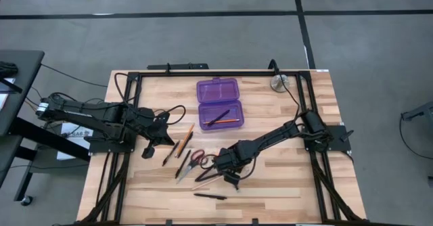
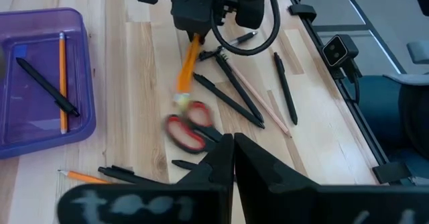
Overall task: Pick & place school supplies into a supply box
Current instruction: Put the yellow pencil into the purple supply box
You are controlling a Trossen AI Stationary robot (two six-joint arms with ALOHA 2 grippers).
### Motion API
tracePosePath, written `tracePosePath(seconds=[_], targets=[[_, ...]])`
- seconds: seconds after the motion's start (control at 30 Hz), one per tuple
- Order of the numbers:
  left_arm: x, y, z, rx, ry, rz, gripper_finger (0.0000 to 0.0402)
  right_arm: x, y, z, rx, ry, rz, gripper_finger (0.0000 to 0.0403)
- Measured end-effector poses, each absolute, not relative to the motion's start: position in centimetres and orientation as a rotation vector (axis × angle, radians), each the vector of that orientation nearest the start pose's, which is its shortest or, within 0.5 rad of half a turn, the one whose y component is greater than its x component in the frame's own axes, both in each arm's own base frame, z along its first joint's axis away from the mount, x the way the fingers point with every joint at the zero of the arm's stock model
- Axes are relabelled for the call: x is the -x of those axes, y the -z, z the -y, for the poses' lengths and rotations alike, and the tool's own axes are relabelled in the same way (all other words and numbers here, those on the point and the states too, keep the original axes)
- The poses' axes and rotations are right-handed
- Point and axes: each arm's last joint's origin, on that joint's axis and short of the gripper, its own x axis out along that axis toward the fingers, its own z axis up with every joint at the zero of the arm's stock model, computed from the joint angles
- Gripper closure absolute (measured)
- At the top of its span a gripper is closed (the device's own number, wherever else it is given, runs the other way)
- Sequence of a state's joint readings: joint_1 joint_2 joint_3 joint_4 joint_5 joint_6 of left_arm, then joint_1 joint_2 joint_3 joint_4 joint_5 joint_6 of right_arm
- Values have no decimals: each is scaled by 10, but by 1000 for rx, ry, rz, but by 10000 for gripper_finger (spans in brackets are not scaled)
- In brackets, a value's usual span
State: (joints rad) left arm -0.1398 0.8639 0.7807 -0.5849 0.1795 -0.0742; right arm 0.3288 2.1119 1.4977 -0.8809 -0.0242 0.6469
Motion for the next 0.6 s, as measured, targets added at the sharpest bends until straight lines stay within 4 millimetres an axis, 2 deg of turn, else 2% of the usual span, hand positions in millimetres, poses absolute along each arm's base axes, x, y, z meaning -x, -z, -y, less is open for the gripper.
tracePosePath(seconds=[0.13,0.33,0.6], targets=[[-171,-284,29,84,282,-682,401,-376,-144,-129,-296,195,-1497,394],[-171,-284,29,84,282,-682,401,-378,-150,-130,-298,194,-1498,383],[-171,-284,29,84,282,-683,401,-382,-161,-131,-294,196,-1503,392]])
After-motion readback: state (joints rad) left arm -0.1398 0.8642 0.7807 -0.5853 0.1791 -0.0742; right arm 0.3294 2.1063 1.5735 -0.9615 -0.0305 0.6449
